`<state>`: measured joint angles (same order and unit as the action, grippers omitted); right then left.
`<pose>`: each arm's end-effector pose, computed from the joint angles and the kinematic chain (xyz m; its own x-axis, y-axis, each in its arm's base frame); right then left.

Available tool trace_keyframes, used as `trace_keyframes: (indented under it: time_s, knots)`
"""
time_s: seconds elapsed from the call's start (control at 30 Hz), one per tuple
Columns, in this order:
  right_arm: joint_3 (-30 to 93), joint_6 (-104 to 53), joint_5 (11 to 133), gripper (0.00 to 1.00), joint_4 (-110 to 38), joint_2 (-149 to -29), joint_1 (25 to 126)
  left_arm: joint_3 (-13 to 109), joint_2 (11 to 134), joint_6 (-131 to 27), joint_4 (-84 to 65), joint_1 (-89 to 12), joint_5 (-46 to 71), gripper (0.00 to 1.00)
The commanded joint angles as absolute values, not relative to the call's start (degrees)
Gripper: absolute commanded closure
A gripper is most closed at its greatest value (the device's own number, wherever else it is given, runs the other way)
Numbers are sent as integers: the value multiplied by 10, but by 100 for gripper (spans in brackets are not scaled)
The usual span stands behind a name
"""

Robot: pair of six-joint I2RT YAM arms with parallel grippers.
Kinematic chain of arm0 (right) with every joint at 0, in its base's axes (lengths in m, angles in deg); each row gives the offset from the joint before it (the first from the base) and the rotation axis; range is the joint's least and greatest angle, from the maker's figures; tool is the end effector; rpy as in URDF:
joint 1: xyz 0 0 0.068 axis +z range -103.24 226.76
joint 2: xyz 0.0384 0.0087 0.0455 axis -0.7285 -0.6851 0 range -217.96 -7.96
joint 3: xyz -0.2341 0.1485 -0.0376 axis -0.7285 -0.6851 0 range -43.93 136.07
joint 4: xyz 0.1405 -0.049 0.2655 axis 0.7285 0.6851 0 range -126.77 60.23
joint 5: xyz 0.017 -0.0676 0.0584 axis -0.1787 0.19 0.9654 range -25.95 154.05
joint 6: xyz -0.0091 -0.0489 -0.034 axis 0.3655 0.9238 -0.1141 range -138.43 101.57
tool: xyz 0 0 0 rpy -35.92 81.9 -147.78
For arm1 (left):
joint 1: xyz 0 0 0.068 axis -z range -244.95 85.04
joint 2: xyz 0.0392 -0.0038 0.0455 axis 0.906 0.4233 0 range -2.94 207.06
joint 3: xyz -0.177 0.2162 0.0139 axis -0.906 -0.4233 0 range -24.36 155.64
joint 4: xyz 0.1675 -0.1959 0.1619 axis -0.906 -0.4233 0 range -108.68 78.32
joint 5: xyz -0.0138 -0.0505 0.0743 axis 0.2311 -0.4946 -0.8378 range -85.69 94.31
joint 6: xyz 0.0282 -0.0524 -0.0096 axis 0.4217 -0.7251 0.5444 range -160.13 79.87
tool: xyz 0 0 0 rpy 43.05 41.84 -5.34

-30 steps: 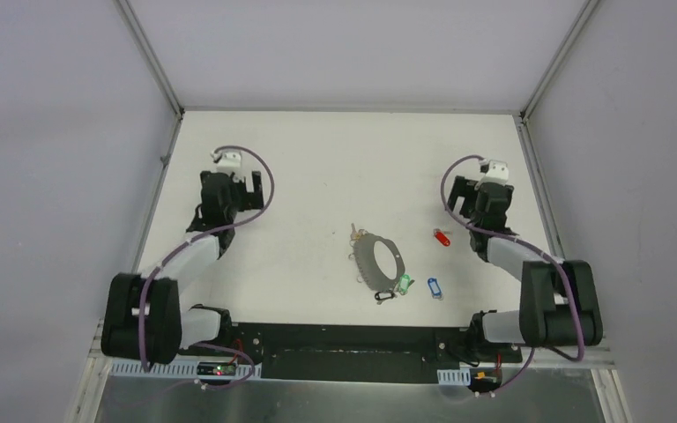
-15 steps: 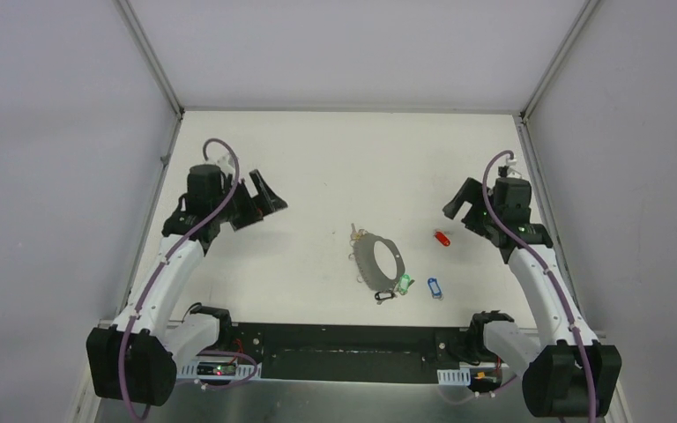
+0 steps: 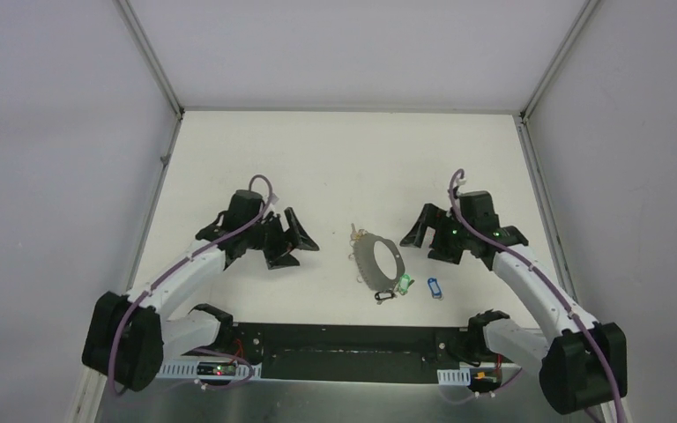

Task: Put the keys on the keyring

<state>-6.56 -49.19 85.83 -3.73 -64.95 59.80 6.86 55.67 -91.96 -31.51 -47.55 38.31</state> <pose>0.2261 0.0693 0.2081 -0.8849 0.2825 -0.3702 0.0277 0.8255 0.5638 0.2212 -0.0955 0.1831 -0.9128 -0.3968 -0.0969 -0.1736 0.5914 -0.7875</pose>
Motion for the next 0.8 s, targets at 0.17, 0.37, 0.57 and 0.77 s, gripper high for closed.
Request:
trace_keyframes:
  time_s: [0.17, 0.37, 0.57, 0.77]
  knots:
    - [-2, -523, 838, 1, -106, -802, 758, 195, 730, -953, -281, -307, 302, 30]
    - [72, -510, 838, 3, -117, -936, 799, 201, 713, -955, -281, -297, 280, 30]
    - [135, -506, 848, 3, -106, -1025, 834, 179, 645, -951, -292, -297, 251, 30]
    - [157, -510, 871, 3, -111, -1056, 864, 156, 589, -947, -308, -298, 219, 30]
